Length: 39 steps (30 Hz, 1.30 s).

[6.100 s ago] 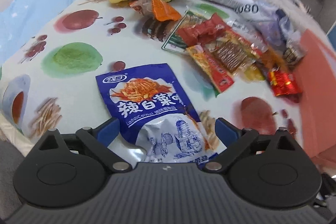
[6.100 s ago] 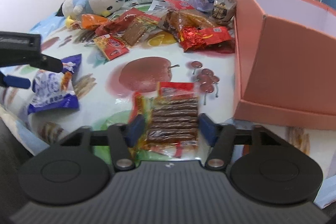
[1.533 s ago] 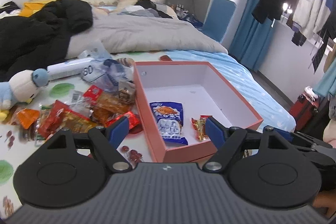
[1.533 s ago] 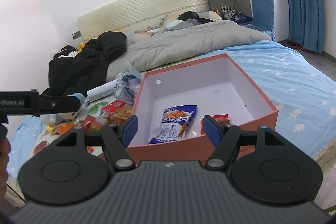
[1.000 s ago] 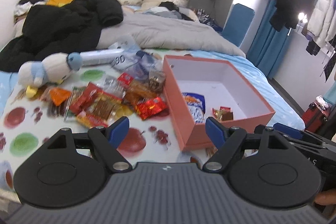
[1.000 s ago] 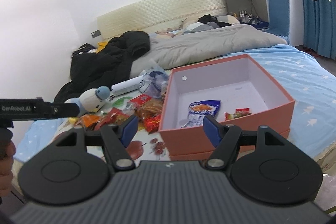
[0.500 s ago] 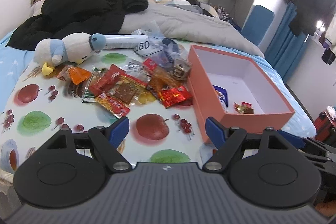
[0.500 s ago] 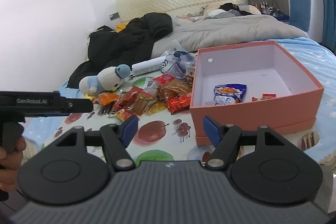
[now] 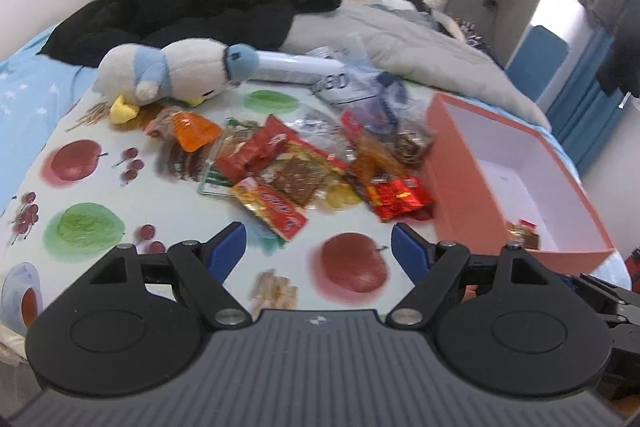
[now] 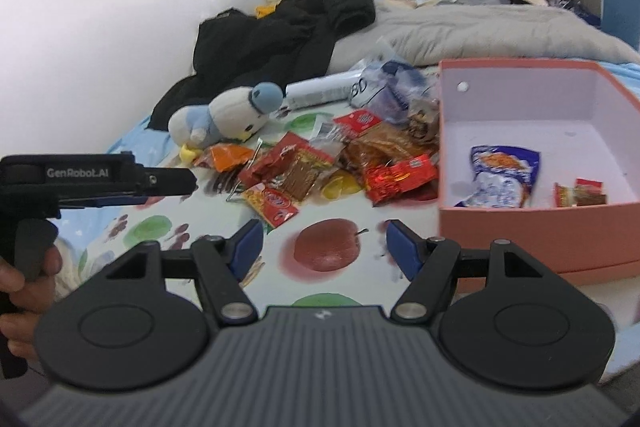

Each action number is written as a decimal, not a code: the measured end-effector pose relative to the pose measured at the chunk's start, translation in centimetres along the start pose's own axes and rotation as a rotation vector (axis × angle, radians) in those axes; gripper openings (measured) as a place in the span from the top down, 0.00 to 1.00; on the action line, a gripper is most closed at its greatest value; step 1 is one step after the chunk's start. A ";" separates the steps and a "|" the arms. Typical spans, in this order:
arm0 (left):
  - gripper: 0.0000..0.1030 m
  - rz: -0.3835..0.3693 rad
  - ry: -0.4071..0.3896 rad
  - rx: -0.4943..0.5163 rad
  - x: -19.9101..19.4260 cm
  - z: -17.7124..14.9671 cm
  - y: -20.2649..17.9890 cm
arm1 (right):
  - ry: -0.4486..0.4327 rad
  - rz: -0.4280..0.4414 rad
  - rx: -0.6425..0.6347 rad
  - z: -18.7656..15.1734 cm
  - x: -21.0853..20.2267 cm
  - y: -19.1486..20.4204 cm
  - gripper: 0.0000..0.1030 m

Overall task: Organize snacks
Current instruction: 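Withdraw both tools from the pink box back toward the snack pile, then grasp the red wrapped snack with left tool while right grasps sausage-stick pack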

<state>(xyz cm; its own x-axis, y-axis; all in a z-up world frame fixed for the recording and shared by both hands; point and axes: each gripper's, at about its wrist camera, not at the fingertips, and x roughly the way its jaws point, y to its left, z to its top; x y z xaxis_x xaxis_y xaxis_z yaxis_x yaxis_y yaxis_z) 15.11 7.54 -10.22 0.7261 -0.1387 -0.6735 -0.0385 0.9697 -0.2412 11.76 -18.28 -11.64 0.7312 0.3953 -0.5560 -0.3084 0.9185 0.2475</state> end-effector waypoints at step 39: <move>0.34 0.084 0.169 0.250 25.7 6.5 7.0 | 0.109 0.042 -0.040 2.0 26.4 1.6 0.33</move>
<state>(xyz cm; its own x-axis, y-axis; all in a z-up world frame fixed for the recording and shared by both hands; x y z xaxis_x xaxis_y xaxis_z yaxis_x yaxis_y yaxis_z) 37.90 12.12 -24.68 0.6020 -0.0669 -0.7957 0.0918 0.9957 -0.0142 31.81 -6.37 -24.31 0.6477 0.4297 -0.6291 -0.3629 0.9001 0.2411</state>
